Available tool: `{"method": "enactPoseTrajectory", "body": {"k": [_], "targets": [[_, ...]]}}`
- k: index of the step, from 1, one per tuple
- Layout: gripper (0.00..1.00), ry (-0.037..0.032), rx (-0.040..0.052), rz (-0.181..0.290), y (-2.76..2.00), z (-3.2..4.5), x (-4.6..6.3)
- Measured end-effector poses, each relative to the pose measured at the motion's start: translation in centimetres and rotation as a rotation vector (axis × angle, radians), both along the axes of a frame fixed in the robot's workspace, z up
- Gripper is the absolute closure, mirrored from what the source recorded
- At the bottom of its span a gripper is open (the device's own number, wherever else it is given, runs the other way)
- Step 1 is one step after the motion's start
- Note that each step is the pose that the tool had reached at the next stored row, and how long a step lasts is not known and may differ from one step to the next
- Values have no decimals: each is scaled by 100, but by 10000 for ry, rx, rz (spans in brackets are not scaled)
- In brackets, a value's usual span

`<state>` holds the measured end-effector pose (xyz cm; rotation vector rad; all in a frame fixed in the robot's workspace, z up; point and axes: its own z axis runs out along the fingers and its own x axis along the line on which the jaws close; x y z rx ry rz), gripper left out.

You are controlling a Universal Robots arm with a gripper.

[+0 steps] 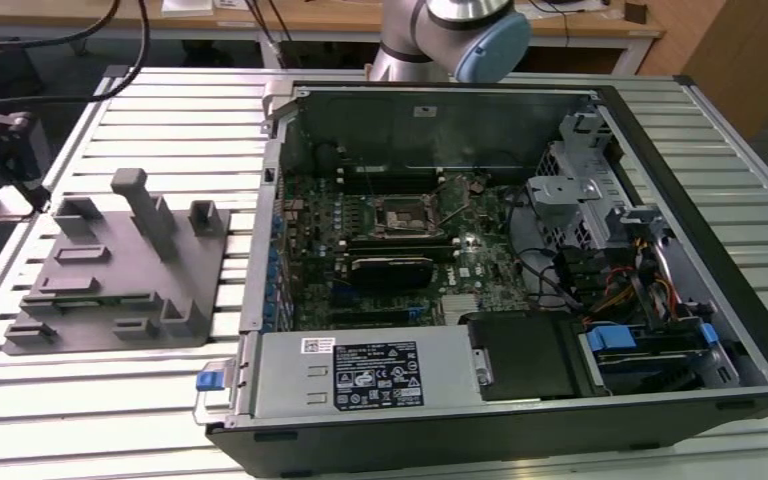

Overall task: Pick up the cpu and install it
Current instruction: 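Pick up the cpu and move it towards the insertion slot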

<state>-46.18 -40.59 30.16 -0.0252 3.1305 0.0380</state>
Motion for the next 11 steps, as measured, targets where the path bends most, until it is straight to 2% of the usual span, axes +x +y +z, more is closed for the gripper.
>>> {"method": "enactPoseTrajectory", "body": {"k": [4,6,11], "targets": [[47,1,0,0,0,152,0],[47,1,0,0,0,260,0],[47,1,0,0,0,445,0]]}}
